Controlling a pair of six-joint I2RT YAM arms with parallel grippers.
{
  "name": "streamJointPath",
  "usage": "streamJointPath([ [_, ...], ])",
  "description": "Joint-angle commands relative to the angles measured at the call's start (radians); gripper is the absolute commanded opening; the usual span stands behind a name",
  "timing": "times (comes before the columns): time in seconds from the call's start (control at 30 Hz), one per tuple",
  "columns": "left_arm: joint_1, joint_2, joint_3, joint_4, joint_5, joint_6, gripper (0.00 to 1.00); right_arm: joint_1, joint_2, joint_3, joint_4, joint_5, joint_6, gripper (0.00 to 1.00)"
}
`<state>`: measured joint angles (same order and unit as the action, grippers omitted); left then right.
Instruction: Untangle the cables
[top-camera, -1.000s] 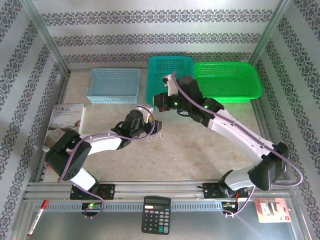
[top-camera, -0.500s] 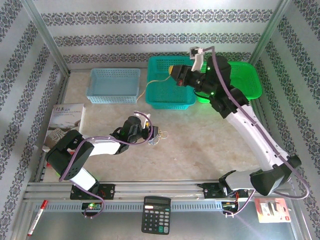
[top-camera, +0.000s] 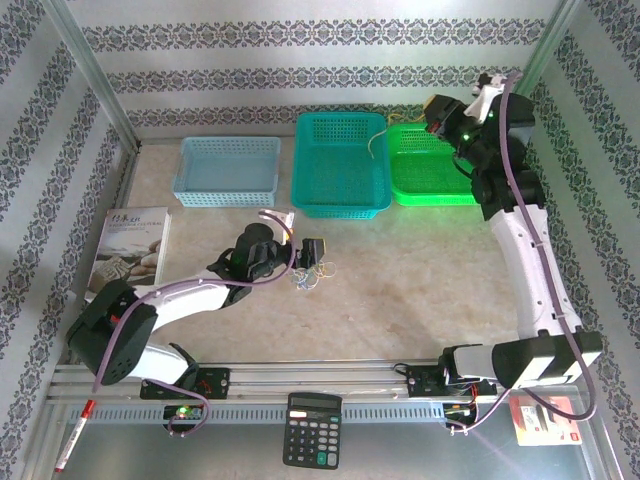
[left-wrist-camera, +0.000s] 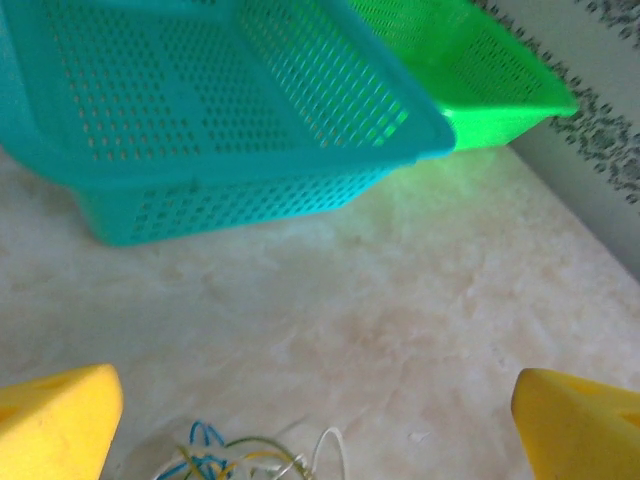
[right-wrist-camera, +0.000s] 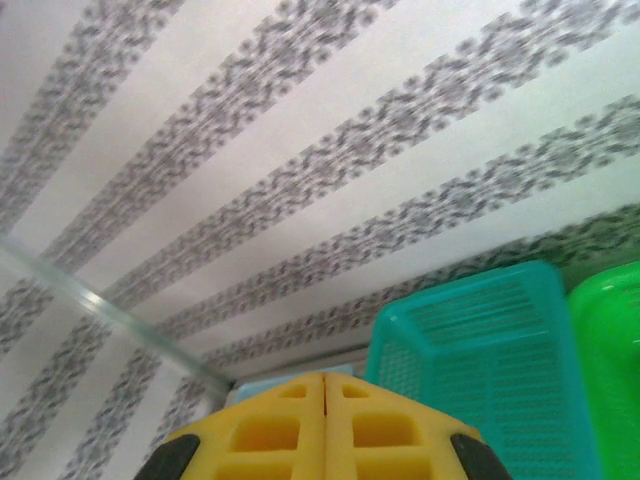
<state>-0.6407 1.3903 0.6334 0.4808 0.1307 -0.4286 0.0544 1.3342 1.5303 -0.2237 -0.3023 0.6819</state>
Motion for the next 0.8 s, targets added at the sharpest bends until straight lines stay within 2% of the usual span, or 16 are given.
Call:
streamJointPath([
  [0.0, -0.008, -0.045, 0.065, -0.11, 0.013, -0.026, 1.0, -0.039, 0.04, 0.019, 0.046, 0.075, -0.019, 0.0],
  [0.23, -0.008, -0.088, 0.15, -0.223, -0.021, -0.035, 1.0, -0.089, 0.143, 0.001, 0.11, 0.213, -0.088, 0.0],
  [0.53, 0.0, -0.086, 0.2, -0.257, -0.034, -0.041, 1.0, -0.139, 0.342, 0.035, 0.157, 0.292, -0.128, 0.0],
  [0.67, 0.008, -0.079, 0.212, -0.265, -0.035, -0.041, 1.0, -0.114, 0.383, 0.021, 0.222, 0.376, -0.241, 0.0],
  [0.73, 0.01, -0.073, 0.214, -0.261, -0.035, -0.041, 1.0, -0.118, 0.415, 0.053, 0.183, 0.36, -0.239, 0.21],
  [0.77, 0.01, -0.068, 0.216, -0.256, -0.034, -0.041, 1.0, -0.119, 0.424, 0.052, 0.186, 0.354, -0.236, 0.37],
])
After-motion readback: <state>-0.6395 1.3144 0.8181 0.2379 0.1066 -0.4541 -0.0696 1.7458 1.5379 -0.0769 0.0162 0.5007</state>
